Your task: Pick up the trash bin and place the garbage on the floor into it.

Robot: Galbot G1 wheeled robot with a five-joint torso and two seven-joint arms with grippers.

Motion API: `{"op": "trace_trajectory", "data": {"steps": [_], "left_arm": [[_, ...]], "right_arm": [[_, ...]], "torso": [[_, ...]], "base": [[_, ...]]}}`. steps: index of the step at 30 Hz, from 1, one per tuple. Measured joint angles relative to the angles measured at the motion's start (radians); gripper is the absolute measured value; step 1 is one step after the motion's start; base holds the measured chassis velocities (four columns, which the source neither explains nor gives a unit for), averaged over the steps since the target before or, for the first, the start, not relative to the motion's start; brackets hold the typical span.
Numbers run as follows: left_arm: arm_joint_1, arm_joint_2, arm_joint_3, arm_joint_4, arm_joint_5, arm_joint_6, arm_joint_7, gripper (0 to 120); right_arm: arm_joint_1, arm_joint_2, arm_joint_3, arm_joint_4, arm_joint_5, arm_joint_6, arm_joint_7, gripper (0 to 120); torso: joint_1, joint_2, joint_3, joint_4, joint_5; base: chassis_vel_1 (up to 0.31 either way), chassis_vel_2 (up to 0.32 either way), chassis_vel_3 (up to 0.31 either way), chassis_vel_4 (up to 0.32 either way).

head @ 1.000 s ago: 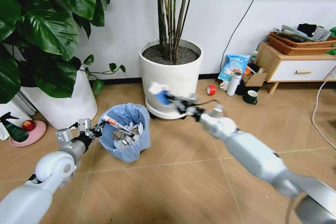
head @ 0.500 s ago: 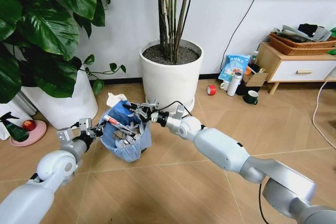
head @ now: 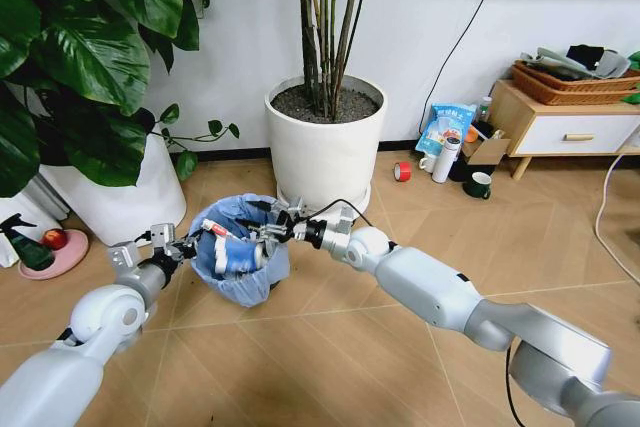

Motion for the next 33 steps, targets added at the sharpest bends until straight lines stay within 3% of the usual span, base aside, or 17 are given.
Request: {"op": "trace_trajectory", "data": {"steps": [1, 3, 6, 9, 10, 12, 13, 15, 16, 19, 20, 22, 24, 29, 33], "left_arm": [[0.0, 0.0, 0.0, 0.0, 0.0, 0.0, 0.0, 0], [0.042, -0.002, -0.027, -0.007, 0.014, -0.005, 0.009, 0], [0.07, -0.005, -0.047, -0.012, 0.021, -0.008, 0.016, 0], [0.12, -0.013, -0.098, -0.022, 0.034, -0.019, 0.028, 0], [0.12, -0.013, -0.098, -0.022, 0.034, -0.019, 0.028, 0], [0.136, -0.014, -0.122, -0.023, 0.044, -0.025, 0.031, 0], [0.136, -0.014, -0.122, -0.023, 0.044, -0.025, 0.031, 0], [0.138, -0.006, -0.13, -0.003, 0.05, -0.032, 0.031, 0], [0.138, -0.006, -0.13, -0.003, 0.05, -0.032, 0.031, 0], [0.139, 0.014, -0.136, 0.018, 0.054, -0.04, 0.042, 0], [0.139, 0.014, -0.136, 0.018, 0.054, -0.04, 0.042, 0], [0.139, 0.018, -0.143, 0.026, 0.055, -0.044, 0.052, 0], [0.144, 0.011, -0.151, 0.029, 0.056, -0.045, 0.055, 0], [0.175, -0.006, -0.171, 0.024, 0.072, -0.046, 0.059, 0], [0.239, -0.031, -0.228, -0.001, 0.093, -0.046, 0.062, 0]], "right_arm": [[0.0, 0.0, 0.0, 0.0, 0.0, 0.0, 0.0, 74], [-0.039, -0.085, 0.055, 0.014, -0.015, 0.007, 0.13, 84], [-0.072, -0.148, 0.095, 0.037, -0.021, 0.001, 0.187, 90], [-0.199, -0.271, 0.253, 0.128, -0.017, -0.043, 0.278, 100], [-0.199, -0.271, 0.253, 0.128, -0.017, -0.043, 0.278, 100], [-0.317, -0.322, 0.387, 0.18, 0.005, -0.049, 0.319, 100], [-0.317, -0.322, 0.387, 0.18, 0.005, -0.049, 0.319, 100], [-0.465, -0.348, 0.532, 0.216, 0.011, -0.05, 0.331, 100], [-0.465, -0.348, 0.532, 0.216, 0.011, -0.05, 0.331, 100], [-0.658, -0.352, 0.743, 0.255, -0.01, -0.044, 0.337, 100], [-0.658, -0.352, 0.743, 0.255, -0.01, -0.044, 0.337, 100], [-0.779, -0.34, 0.879, 0.285, -0.033, -0.038, 0.337, 100], [-0.871, -0.32, 0.962, 0.306, -0.05, -0.035, 0.329, 100], [-0.972, -0.295, 1.048, 0.34, -0.061, -0.02, 0.305, 100], [-1.008, -0.268, 1.069, 0.379, -0.075, 0.0, 0.295, 100]], "torso": [[0.0, 0.0, 0.0, 0.0, 0.0], [0.0, 0.0, 0.0, -0.0004, 0.0], [0.0, 0.0, 0.0, -0.0009, -0.0001], [0.0, 0.0, 0.0, -0.0018, 0.0], [0.0, 0.0, 0.0, -0.0018, 0.0], [0.0, 0.0, 0.0, -0.0006, 0.0004], [0.0, 0.0, 0.0, -0.0006, 0.0004], [0.0, 0.0, 0.0, -0.0005, 0.0002], [0.0, 0.0, 0.0, -0.0005, 0.0002], [0.0, 0.0, 0.0, -0.0009, 0.0005], [0.0, 0.0, 0.0, -0.0009, 0.0005], [0.0, 0.0, 0.0, -0.001, -0.0007], [0.0, 0.0, 0.0, -0.0013, 0.0008], [0.0, 0.0, 0.0, -0.0013, -0.0015], [0.0, 0.0, 0.0, -0.0007, 0.0003]], "base": [[0.0, 0.0, 0.0, 0.0], [0.0, 0.0, 0.0, 0.0], [0.0, 0.0, 0.0, 0.0], [0.0, 0.0, 0.0, 0.0], [0.0, 0.0, 0.0, 0.0], [0.0, 0.0, 0.0, 0.0], [0.0, 0.0, 0.0, 0.0], [0.0, 0.0, 0.0, 0.0], [0.0, 0.0, 0.0, 0.0], [0.0, 0.0, 0.0, 0.0], [0.0, 0.0, 0.0, 0.0], [0.0, 0.0, 0.0, 0.0], [0.0, 0.0, 0.0, 0.0], [0.0, 0.0, 0.0, 0.0], [0.0, 0.0, 0.0, 0.0]]}}
